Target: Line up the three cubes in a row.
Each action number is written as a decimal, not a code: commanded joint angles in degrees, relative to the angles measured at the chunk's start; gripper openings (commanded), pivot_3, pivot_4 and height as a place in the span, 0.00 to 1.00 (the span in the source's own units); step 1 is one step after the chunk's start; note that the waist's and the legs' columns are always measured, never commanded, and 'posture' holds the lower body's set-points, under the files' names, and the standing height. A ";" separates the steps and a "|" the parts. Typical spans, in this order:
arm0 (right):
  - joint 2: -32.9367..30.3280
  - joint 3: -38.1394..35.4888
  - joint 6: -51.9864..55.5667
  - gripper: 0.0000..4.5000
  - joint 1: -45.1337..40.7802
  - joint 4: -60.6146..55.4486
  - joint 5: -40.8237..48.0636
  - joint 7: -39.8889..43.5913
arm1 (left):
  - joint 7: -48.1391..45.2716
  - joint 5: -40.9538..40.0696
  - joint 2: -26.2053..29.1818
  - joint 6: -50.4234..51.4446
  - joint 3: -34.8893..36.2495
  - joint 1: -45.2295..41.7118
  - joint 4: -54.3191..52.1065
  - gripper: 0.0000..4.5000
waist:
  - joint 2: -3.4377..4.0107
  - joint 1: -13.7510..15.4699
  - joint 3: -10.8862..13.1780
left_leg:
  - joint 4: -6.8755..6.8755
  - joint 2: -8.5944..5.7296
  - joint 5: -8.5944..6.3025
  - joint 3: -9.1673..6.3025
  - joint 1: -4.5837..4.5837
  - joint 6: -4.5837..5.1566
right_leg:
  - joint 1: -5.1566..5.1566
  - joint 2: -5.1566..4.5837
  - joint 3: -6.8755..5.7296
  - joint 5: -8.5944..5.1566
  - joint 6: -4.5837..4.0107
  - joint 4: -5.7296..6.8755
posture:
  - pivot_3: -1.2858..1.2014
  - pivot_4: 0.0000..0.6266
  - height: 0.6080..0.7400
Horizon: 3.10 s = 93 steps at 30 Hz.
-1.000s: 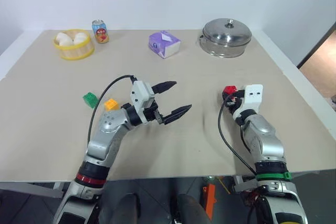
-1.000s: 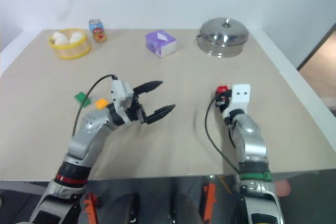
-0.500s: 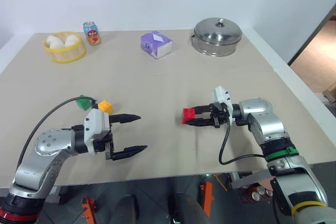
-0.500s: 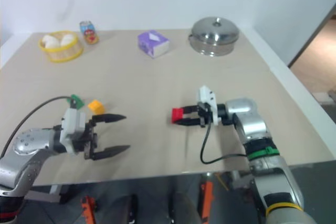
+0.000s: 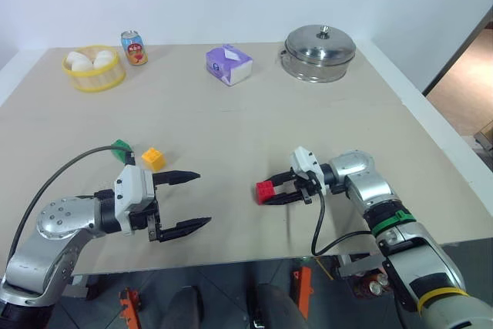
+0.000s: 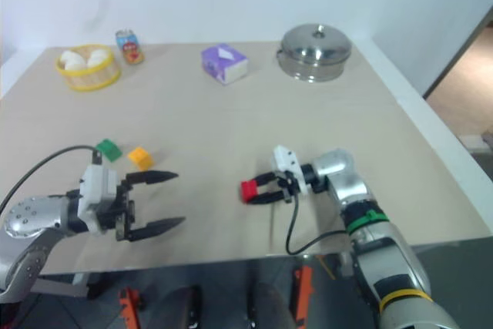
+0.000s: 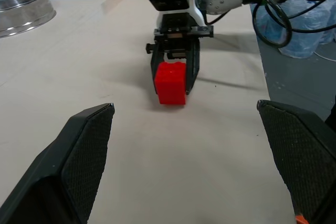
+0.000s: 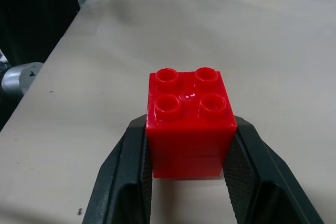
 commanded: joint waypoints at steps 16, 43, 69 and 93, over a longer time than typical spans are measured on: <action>-0.37 0.70 -3.56 0.99 0.25 -2.74 3.17 3.73 | 1.80 -1.53 0.60 1.32 1.52 -0.91 -2.74 1.00 | 0.00 0.00 0.00 | 0.00 0.09 0.00 0.02 0.02 -0.01 | 0.00 0.10 0.02 0.02 -0.06 0.00 | 0.52 0.24 1.00; 9.88 -9.85 28.79 0.99 -2.19 -37.09 12.36 -25.14 | -8.01 9.77 9.32 -8.22 10.30 -29.12 63.92 1.00 | -0.23 1.06 -0.14 | -0.05 0.21 0.02 0.14 -0.75 -0.10 | -0.95 0.19 -0.04 0.20 0.06 0.13 | 0.52 0.24 1.00; 8.64 -10.93 29.84 1.00 0.97 -43.10 12.46 -30.24 | -3.46 24.39 2.68 -20.98 4.55 -46.09 93.65 0.53 | -0.31 1.06 -0.18 | 0.24 0.22 0.03 0.08 -0.79 -0.10 | -0.93 0.20 -0.10 0.26 0.10 0.36 | 0.52 0.24 1.00; -5.05 -14.48 37.73 1.00 6.03 -47.40 19.16 -20.87 | -14.00 6.20 0.28 8.10 1.17 -32.43 32.55 0.30 | -0.39 0.93 -0.15 | 0.49 0.14 0.02 0.18 -0.69 -0.13 | -0.80 0.07 0.10 0.22 0.17 0.53 | 0.52 0.24 1.00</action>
